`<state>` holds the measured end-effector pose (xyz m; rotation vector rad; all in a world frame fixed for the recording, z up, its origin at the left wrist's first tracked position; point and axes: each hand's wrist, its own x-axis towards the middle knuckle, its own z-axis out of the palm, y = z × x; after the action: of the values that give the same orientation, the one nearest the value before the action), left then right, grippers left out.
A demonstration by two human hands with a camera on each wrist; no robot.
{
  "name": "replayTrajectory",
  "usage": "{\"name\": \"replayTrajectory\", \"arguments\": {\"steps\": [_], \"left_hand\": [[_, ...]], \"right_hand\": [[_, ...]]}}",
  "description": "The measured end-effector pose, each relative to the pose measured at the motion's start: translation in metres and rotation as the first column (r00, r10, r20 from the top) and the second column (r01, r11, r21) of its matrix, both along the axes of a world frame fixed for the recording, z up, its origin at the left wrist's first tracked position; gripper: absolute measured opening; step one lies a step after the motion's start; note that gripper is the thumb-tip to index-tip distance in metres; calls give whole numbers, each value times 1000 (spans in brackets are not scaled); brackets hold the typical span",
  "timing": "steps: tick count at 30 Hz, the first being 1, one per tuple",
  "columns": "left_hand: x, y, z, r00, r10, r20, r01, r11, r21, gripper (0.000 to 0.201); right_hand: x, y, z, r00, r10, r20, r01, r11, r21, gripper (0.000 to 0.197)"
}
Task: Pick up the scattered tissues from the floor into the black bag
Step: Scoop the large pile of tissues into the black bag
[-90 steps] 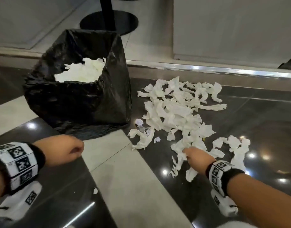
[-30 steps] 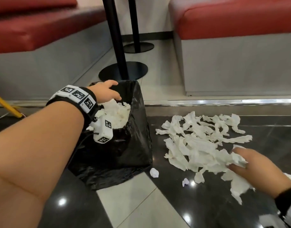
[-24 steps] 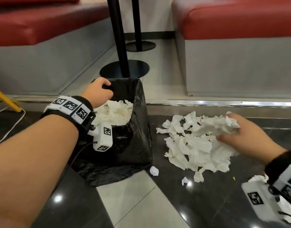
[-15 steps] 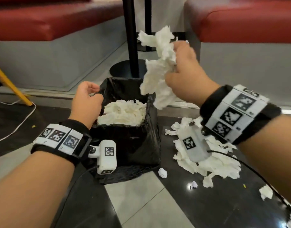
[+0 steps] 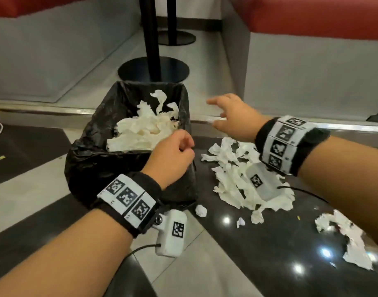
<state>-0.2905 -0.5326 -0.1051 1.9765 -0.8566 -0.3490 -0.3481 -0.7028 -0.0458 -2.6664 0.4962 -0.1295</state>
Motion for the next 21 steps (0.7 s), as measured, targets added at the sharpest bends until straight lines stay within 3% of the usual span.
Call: {"name": "replayTrajectory", "arguments": {"steps": [2,5,8,11,14,17,19,21], "left_hand": [[-22,-19,-31,978,-208,-36,211,959,190,15],[-50,-43,-95,903,-423,-80,398,751,527,34],[-60,-53,-149,832,-554,-36,378,518,767,44],[-58,-57,-180,807,-588,-50,350,409,843,34],[-50,-63,-195,822,-565,-66,315,356,880,33],[-47,-68,-195,758,-652,-15,266,288,920,30],[-42,-71,-184,727,-687,11,269,299,916,26],[-36,-74,-162,704,-709,47,319,375,871,14]], "right_hand": [[-49,-21,-6,997,3,-80,-6,999,-35,43],[-134,-49,-28,945,-40,-326,20,998,-65,29],[-211,-70,-52,858,-104,-503,95,995,-43,22],[-273,-83,-71,765,-217,-606,234,971,-52,18],[-318,-102,-91,667,-336,-665,397,916,-64,21],[-334,-124,-97,571,-433,-697,487,862,-137,18],[-329,-135,-94,568,-512,-645,515,832,-207,7],[-324,-141,-93,585,-547,-599,511,822,-251,6]]}}
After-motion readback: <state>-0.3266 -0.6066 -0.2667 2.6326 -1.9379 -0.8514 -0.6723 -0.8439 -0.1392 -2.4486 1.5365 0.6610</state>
